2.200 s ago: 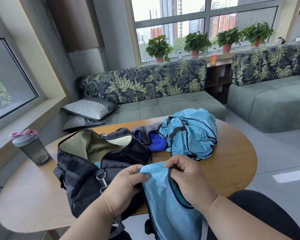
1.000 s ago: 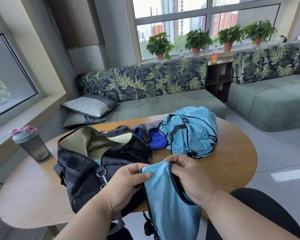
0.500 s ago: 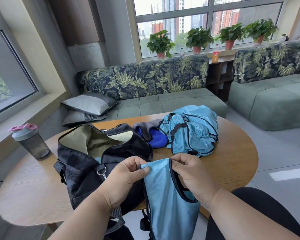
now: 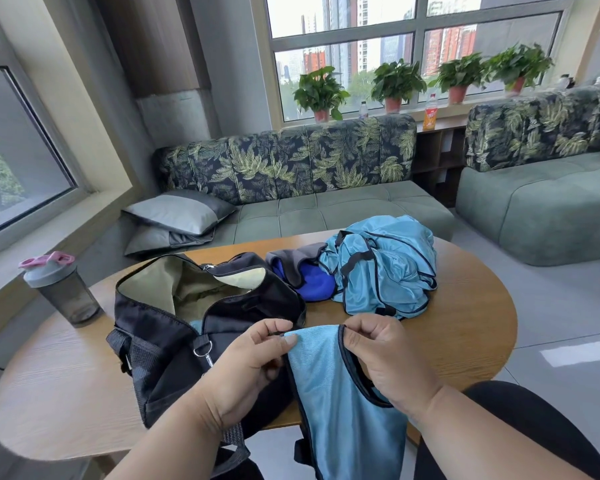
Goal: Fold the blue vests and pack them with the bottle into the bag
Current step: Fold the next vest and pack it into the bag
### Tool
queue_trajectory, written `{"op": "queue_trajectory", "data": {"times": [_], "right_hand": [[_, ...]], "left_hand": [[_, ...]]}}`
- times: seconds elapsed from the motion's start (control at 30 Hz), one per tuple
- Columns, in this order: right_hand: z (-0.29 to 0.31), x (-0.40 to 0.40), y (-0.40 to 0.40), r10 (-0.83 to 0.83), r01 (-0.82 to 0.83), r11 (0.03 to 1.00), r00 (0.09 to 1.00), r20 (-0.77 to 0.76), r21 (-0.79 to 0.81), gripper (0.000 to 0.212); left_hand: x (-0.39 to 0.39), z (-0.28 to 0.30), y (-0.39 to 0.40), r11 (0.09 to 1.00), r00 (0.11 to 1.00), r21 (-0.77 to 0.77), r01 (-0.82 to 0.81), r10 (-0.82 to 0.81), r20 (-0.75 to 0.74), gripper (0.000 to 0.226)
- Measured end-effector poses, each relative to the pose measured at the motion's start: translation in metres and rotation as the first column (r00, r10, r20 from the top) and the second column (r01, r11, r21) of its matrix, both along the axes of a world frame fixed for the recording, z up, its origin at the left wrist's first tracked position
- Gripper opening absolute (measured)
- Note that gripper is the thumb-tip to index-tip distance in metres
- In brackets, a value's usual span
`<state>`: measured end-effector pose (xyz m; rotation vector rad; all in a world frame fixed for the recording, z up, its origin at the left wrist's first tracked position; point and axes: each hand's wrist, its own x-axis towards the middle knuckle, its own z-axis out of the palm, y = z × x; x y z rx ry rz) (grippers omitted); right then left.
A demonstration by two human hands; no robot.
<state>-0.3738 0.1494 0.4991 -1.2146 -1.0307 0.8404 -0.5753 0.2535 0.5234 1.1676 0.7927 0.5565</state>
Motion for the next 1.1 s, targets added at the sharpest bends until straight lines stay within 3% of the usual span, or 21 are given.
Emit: {"op": "queue_trajectory", "data": {"times": [0.17,0.3,0.43,0.6,0.67,0.97,1.1], "right_hand": [[-0.001,-0.002,0.001,0.018,-0.018,0.999,1.000,0.009,0.030,0.030],[0.001,-0.002,0.000,0.016,-0.016,0.999,1.000,0.001,0.045,0.031],[0.002,-0.001,-0.002,0.014,-0.015,0.998,1.000,0.006,0.054,0.020],[0.005,-0.004,-0.003,0.016,-0.015,0.999,1.000,-0.009,0.052,0.023],[0.004,-0.003,-0.002,0.013,-0.012,0.999,1.000,-0.024,0.043,0.024],[0.004,0.000,-0.003,-0.021,0.022,0.999,0.999,-0.027,0.038,0.017],[0.006,-0.002,-0.003,-0.049,0.052,0.998,0.996,-0.075,0.037,0.011]], "left_hand": [[0.001,-0.003,0.003,0.976,0.996,-0.214,0.029,-0.047,-0.080,0.037],[0.010,-0.002,-0.003,0.992,0.957,-0.097,-0.076,0.045,-0.286,0.043],[0.012,0.006,-0.009,0.995,0.936,-0.060,-0.082,0.056,-0.346,0.046],[0.014,0.001,-0.008,0.997,0.955,0.036,-0.072,0.079,-0.286,0.018],[0.013,0.000,-0.007,0.996,0.962,0.009,-0.091,0.090,-0.258,0.011],[0.012,0.008,-0.009,0.977,0.972,-0.068,-0.202,0.209,0.108,0.020],[0.011,0.007,-0.010,0.981,0.969,-0.094,-0.170,0.183,0.165,0.032]]}}
